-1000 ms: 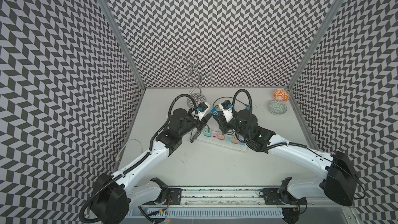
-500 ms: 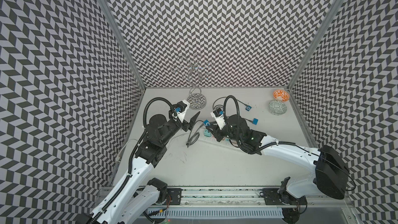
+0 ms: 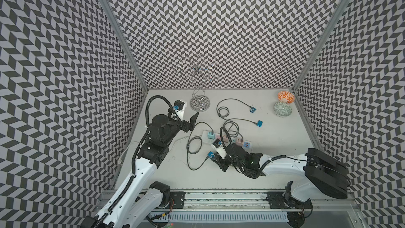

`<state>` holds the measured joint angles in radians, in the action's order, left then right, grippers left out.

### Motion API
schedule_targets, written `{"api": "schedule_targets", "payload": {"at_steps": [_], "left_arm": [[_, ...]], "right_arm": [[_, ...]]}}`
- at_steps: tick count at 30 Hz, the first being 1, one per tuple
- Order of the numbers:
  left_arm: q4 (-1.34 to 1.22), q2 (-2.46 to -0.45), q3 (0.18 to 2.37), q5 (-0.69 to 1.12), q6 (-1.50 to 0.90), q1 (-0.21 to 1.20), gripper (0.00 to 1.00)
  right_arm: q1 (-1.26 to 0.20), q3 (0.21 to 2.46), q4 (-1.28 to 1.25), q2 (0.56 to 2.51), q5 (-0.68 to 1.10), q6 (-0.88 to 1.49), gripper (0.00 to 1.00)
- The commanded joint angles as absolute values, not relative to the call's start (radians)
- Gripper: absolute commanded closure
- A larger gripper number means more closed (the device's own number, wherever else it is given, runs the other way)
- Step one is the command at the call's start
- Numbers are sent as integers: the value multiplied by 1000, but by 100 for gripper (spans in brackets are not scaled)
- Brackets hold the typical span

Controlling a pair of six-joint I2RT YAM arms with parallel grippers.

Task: Charge mp3
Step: Place the MP3 player at the center of the board.

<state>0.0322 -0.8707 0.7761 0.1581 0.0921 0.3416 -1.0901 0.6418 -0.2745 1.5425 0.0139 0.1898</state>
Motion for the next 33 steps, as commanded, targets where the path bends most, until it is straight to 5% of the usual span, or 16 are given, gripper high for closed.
{"api": "schedule_targets", "payload": {"at_steps": [1, 11, 18, 22, 33], "left_arm": [[40, -879, 778, 151, 69, 335, 14], [45, -927, 811, 181, 37, 289, 12], [25, -969, 813, 205, 28, 267, 11], [8, -992, 817, 208, 32, 262, 11], [-111, -1071, 835, 211, -13, 171, 9]], "right_arm": [[-1094, 628, -424, 1599, -4, 149, 94], [-1091, 628, -506, 1726, -48, 74, 84], [-1083, 637, -474, 1724, -51, 29, 49], [-1075, 656, -443, 1688, -24, -15, 37], [-997, 816, -265, 1463, -15, -119, 27]]}}
